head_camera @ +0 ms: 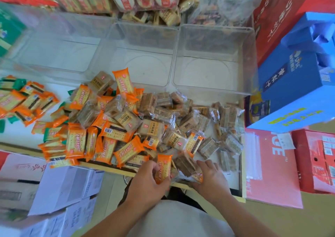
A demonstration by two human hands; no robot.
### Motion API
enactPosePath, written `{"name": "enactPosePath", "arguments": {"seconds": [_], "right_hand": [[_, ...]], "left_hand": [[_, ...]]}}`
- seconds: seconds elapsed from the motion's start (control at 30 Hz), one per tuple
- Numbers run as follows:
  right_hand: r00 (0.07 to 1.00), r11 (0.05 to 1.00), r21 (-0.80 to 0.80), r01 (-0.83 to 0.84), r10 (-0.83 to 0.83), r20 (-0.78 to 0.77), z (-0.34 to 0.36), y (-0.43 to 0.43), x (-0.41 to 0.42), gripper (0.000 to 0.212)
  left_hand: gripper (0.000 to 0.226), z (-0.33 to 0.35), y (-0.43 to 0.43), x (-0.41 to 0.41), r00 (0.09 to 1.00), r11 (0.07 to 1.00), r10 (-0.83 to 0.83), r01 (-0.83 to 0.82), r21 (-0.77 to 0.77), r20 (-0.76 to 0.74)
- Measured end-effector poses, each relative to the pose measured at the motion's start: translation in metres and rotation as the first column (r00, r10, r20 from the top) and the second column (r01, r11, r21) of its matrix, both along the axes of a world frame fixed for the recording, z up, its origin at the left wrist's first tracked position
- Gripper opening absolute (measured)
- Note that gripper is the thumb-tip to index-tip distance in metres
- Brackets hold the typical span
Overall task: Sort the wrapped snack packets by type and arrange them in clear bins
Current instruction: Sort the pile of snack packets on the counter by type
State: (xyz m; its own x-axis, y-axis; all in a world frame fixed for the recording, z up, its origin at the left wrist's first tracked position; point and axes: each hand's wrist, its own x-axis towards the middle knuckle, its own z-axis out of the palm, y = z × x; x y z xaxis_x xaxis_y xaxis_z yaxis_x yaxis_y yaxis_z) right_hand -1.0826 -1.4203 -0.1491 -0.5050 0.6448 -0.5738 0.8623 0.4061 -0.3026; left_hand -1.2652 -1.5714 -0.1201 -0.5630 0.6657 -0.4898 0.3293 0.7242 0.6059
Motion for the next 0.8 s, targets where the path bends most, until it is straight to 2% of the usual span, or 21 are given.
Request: {"name": "enactPosePath", "arguments": {"seconds": [0.1, 0.17, 0.3, 0.37, 0.53, 0.63, 0.7, 0.73, 0.8], "right_hand": [[0.998, 0.999, 0.039, 0.032, -0.03, -0.056, -0.007, 0.005, 0.006, 0.05], [0.998, 0.999, 0.021, 0.047, -0.046, -0.038, -0.007, 0.011, 0.009, 0.042], [0.999, 1.0, 0.011, 0.026, -0.026, 0.021, -0.006, 0.012, 0.01, 0.058], [0.999, 1.0, 0.027, 0.016, -0.017, 0.027, -0.009, 0.01, 0.005, 0.058], [0.99, 0.981, -0.127, 0.144, -0.142, 0.025, 0.006, 0.019, 0.001, 0.024], [0.987, 0.993, 0.001, 0.115, -0.114, 0.118, 0.03, 0.037, 0.016, 0.02], [0.977, 0.982, 0.038, 0.185, -0.188, 0.098, 0.05, 0.044, 0.026, 0.017], [0.962, 0.962, 0.006, 0.271, -0.271, 0.04, 0.059, 0.044, 0.028, 0.015], [0.867, 0.867, -0.161, 0.473, -0.49, -0.094, 0.07, 0.04, 0.028, 0.018]], "left_hand": [[0.038, -0.007, 0.0, 0.005, 1.0, 1.0, -0.02, 0.02, -0.011, 0.003], [0.038, -0.011, 0.004, 0.007, 1.0, 1.0, -0.002, 0.002, 0.02, 0.008], [0.039, -0.016, 0.011, 0.012, 1.0, 0.998, -0.007, 0.009, 0.065, -0.017], [0.038, -0.012, 0.016, 0.014, 0.998, 0.997, -0.011, 0.015, 0.076, -0.054], [0.043, -0.01, 0.026, 0.013, 0.998, 0.998, -0.007, 0.011, 0.068, -0.063], [0.062, -0.014, 0.029, 0.009, 0.999, 0.997, 0.048, -0.047, 0.057, -0.019], [0.069, -0.014, 0.033, 0.01, 0.996, 0.995, 0.093, -0.093, 0.038, 0.009], [0.062, -0.014, 0.035, 0.011, 0.994, 0.993, 0.111, -0.112, 0.044, 0.025], [0.048, -0.013, 0.039, 0.014, 0.986, 0.986, 0.153, -0.157, 0.06, 0.07]]}}
